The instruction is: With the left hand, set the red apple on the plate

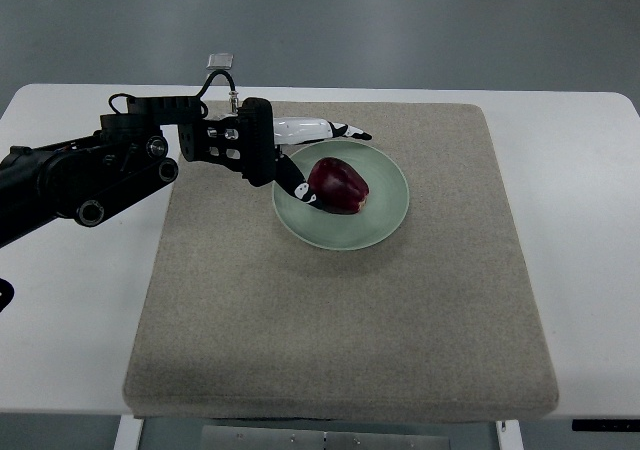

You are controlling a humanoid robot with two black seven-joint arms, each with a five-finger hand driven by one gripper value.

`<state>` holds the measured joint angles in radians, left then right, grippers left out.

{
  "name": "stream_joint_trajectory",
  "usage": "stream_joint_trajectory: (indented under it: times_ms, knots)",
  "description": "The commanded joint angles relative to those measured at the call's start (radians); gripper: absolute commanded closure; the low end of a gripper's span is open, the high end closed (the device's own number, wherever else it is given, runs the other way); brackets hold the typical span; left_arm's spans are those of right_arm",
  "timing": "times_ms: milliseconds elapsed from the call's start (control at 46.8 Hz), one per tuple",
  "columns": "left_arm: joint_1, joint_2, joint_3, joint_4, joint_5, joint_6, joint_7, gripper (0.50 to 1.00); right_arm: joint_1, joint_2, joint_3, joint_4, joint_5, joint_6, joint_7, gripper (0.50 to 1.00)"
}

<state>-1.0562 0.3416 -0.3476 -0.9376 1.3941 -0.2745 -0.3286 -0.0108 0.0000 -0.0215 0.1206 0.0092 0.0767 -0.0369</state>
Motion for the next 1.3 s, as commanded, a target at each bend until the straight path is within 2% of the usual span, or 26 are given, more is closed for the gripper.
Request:
stream_joint_trajectory:
  times_ms: [0,192,320,512,641,769,875,961,1132,1281]
  knots:
    - [-0.022,0.008,-0.004,0.003,-0.070,0.000,0.000,0.501,0.000,0.000,0.000,0.001,0.000,0.000,0.000,0.572]
    - [-0.087,0.017,-0.007,0.097,-0.315,0.000,-0.001,0.501,0.000,0.000,0.000,-0.001,0.000,0.000,0.000,0.572]
    - [-0.084,0.019,-0.010,0.180,-0.501,0.000,-0.001,0.501,0.000,0.000,0.000,0.001,0.000,0.000,0.000,0.572]
    - [-0.054,0.047,-0.010,0.226,-0.837,-0.006,0.000,0.500,0.000,0.000,0.000,-0.001,0.000,0.000,0.000,0.570]
    - [-0.012,0.059,-0.017,0.241,-1.069,-0.049,0.002,0.500,0.000,0.000,0.000,-0.001,0.000,0.000,0.000,0.572]
    - [0.010,0.109,-0.024,0.244,-1.216,-0.167,0.019,0.500,0.000,0.000,0.000,0.001,0.000,0.000,0.000,0.570]
    - [0.030,0.145,-0.027,0.253,-1.331,-0.278,0.098,0.500,0.000,0.000,0.000,0.001,0.000,0.000,0.000,0.572]
    - [0.036,0.172,-0.042,0.267,-1.454,-0.331,0.186,0.500,0.000,0.000,0.000,0.001,0.000,0.000,0.000,0.572]
    - [0.059,0.182,-0.111,0.310,-1.636,-0.336,0.341,0.500,0.000,0.000,0.000,0.001,0.000,0.000,0.000,0.572]
    - [0.087,0.177,-0.211,0.318,-1.678,-0.336,0.454,0.500,0.000,0.000,0.000,0.001,0.000,0.000,0.000,0.570]
